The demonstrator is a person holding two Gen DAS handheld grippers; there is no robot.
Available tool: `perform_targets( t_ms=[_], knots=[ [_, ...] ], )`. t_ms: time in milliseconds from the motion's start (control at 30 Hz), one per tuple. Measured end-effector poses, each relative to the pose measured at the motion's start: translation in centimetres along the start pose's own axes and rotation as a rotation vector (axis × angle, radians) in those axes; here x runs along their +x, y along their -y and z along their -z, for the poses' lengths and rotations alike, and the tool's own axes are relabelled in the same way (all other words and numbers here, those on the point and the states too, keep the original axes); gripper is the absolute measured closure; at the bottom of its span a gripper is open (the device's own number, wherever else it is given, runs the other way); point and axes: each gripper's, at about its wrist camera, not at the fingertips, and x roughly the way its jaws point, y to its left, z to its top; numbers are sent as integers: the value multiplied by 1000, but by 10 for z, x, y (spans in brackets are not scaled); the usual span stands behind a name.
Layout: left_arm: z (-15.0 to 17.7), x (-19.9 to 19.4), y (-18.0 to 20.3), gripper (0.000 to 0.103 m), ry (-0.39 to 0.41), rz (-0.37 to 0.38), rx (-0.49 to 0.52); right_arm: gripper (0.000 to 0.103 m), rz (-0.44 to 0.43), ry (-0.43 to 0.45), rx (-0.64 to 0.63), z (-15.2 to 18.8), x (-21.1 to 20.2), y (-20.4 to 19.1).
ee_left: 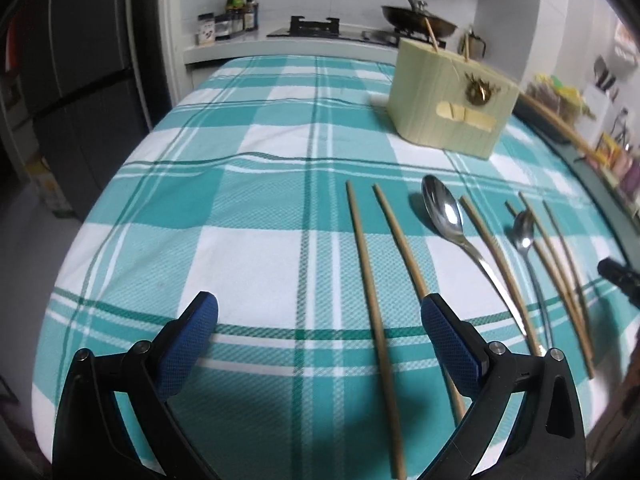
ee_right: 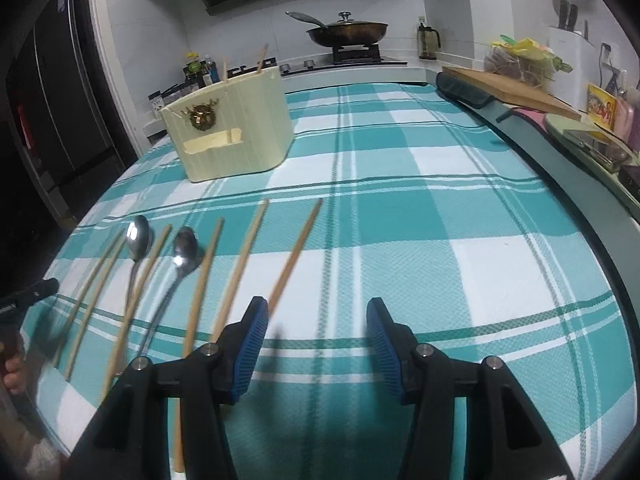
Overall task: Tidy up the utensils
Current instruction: 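Grasp a chopstick with the left tool while the right tool grasps another chopstick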
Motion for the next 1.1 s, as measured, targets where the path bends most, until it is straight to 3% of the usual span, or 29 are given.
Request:
perform_targets(
  t_ms=[100,167,267,300,400,500,533,567,933,1000,1033,1067,1100],
  knots=[
    [2,12,9,2,-45,-44,35,51,10,-71,-58,-5,15,-20],
    [4,18,12,9,-74,-81,51,54,46,-106,-83,-4,26,-26],
    [9,20,15,18,-105,-83,57,73,44,-157,-90,1,38,-28],
    [10,19,16,20,-103,-70,52,73,51,-145,-106,2,37,-29],
    [13,15,22,37,-98,-39,62,87,69,-150,-146,5,36,-31],
    [14,10,29,75,-90,-27,88,94,95,-155,-148,6,32,-25],
    [15,9,31,94,-90,-29,94,94,101,-156,-145,6,30,-22],
    [15,9,31,97,-92,-24,89,95,111,-156,-143,7,29,-18],
    [28,-9,4,97,-163,70,-41,96,180,-206,-163,21,4,20],
    [25,-7,-1,89,-194,125,-50,96,167,-224,-167,22,1,23],
    [21,-6,-3,77,-206,155,-52,95,156,-231,-165,21,1,24],
    [18,-4,-5,56,-217,178,-54,95,137,-245,-161,19,1,26],
    [14,-3,-6,44,-227,190,-46,90,111,-261,-155,17,2,28]
  ],
)
